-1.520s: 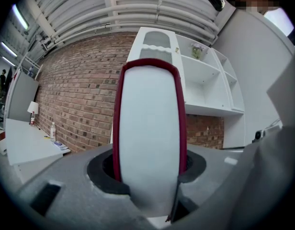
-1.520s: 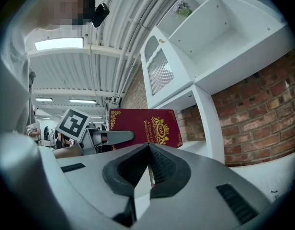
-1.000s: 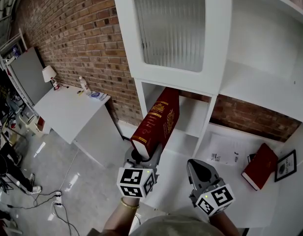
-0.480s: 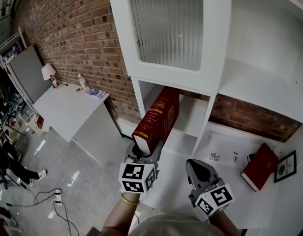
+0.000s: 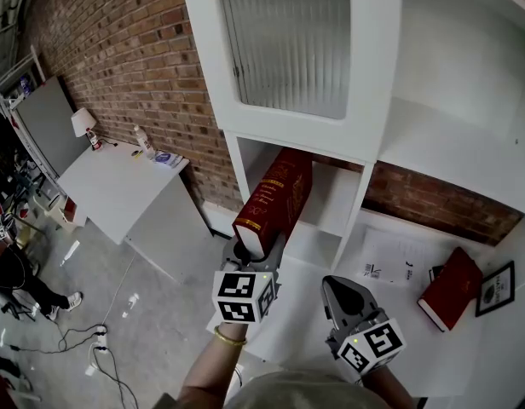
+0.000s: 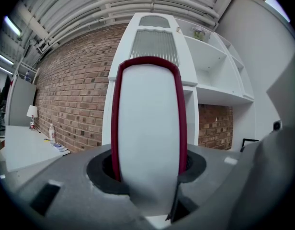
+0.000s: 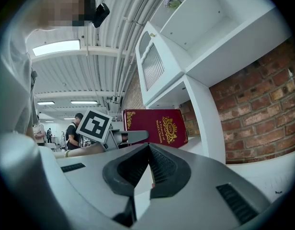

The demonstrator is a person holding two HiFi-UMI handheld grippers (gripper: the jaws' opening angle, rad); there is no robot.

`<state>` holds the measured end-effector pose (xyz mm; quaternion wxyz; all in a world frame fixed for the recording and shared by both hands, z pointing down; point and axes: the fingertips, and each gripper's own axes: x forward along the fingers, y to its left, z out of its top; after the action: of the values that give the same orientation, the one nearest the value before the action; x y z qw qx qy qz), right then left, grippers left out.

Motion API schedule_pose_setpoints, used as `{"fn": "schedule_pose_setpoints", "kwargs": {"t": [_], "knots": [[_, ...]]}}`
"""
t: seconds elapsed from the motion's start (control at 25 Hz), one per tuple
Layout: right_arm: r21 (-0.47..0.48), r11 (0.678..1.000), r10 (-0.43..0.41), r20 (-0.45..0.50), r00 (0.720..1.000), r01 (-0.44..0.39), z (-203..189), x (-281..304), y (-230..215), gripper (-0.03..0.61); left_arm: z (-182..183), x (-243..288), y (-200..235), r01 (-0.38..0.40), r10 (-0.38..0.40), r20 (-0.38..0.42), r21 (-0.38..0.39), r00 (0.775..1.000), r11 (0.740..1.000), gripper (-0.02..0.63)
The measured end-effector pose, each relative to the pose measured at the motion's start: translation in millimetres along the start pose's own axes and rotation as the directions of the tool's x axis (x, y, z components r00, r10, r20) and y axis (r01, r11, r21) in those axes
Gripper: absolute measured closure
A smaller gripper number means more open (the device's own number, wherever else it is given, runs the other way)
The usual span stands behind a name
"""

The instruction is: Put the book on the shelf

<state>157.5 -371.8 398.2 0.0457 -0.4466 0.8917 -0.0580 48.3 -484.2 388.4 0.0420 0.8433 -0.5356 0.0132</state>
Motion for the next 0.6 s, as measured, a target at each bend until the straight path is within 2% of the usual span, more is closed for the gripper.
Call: {"fn": "schedule_pose_setpoints", "kwargs": {"t": [0.6], "knots": [[0.009,1.000,0.004,-0.002,1.000,-0.004,-3,3,-1,0.571,-5,34,0,-0.001,0.003,-0.039,0.035,0.999,0.999,0.382]]}}
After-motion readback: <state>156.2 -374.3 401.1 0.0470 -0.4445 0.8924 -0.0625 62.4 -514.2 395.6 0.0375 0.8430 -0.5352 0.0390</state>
